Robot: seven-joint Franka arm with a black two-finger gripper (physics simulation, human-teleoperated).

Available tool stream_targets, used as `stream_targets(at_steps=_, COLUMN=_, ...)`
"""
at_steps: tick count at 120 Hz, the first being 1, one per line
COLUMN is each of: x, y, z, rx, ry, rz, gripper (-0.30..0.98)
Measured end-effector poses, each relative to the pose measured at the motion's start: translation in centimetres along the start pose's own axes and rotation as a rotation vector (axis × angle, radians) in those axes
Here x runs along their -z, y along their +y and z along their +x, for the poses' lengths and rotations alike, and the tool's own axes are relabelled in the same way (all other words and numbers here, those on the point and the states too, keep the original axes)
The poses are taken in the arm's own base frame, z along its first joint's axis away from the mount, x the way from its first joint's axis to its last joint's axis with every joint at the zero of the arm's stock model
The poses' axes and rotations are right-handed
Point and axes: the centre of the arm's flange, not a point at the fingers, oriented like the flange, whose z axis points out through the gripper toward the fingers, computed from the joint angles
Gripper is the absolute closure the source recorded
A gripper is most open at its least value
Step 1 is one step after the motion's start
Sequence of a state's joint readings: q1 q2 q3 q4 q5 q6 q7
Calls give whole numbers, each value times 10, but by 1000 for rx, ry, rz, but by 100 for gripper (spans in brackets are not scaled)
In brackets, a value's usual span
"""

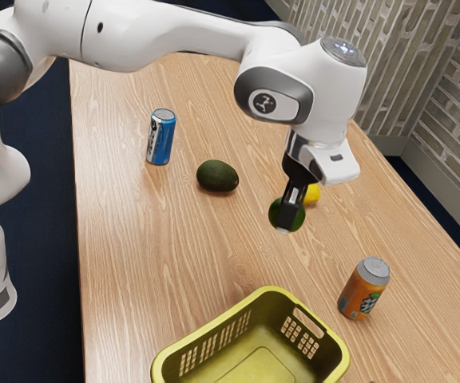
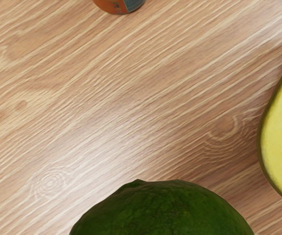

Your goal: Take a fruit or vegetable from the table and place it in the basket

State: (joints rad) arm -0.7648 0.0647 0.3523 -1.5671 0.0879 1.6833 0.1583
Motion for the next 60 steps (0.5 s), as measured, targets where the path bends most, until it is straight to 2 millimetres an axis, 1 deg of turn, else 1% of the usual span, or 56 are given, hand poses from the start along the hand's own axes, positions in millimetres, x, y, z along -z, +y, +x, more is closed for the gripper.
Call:
stream_targets(at_steps=22, x=1, y=14, z=3, rx=-24, ry=2, rz=-3, gripper=48)
stream_targets(at_steps=36, x=5, y=25, z=3, rx=-43, ry=9, rz=-5, gripper=48)
stream_targets(at_steps=60, x=7, y=30, z=3, rx=-51, ry=13, rz=-7, gripper=48)
